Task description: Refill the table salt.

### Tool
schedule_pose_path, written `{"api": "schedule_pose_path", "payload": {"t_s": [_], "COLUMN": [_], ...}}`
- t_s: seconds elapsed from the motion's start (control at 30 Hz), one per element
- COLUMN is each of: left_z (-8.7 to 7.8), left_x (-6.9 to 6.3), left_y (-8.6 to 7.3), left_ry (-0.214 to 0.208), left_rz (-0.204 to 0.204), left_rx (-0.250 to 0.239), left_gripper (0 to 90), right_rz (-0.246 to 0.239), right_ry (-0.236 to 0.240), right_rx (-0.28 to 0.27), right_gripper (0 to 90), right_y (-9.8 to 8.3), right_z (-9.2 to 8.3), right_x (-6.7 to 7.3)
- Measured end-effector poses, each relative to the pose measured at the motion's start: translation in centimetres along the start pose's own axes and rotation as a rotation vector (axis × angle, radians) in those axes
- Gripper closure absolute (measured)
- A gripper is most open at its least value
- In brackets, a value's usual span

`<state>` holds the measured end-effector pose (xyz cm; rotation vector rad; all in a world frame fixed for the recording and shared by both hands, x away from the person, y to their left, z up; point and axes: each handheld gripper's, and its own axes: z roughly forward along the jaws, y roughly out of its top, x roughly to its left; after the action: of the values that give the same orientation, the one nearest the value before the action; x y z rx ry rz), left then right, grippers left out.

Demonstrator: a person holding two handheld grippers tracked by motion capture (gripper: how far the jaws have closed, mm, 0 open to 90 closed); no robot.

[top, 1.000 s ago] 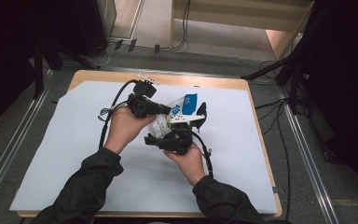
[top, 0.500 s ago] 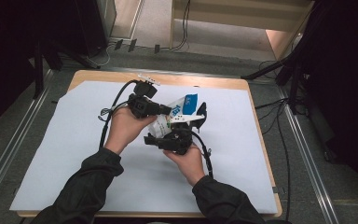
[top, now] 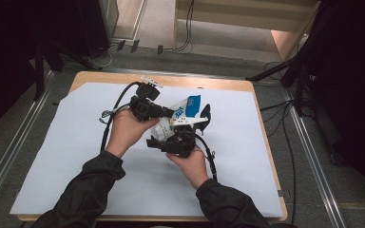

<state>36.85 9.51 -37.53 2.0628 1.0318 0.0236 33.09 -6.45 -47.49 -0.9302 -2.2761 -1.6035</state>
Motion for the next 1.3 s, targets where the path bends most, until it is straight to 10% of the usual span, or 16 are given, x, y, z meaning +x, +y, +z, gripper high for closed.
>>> {"api": "schedule_pose_path", "payload": {"t_s": [1.3], "left_z": [0.3], "left_x": [1.6], "left_y": [-2.1], "left_ry": [-0.051], "left_rz": [0.029], "left_rx": [0.042], "left_gripper": [87.7], "right_rz": [-0.053], "right_ry": [-0.103], "right_rx": [0.014], "right_gripper": [62.0], "right_y": [-1.9], "right_z": [1.3], "right_x": [-1.2]}}
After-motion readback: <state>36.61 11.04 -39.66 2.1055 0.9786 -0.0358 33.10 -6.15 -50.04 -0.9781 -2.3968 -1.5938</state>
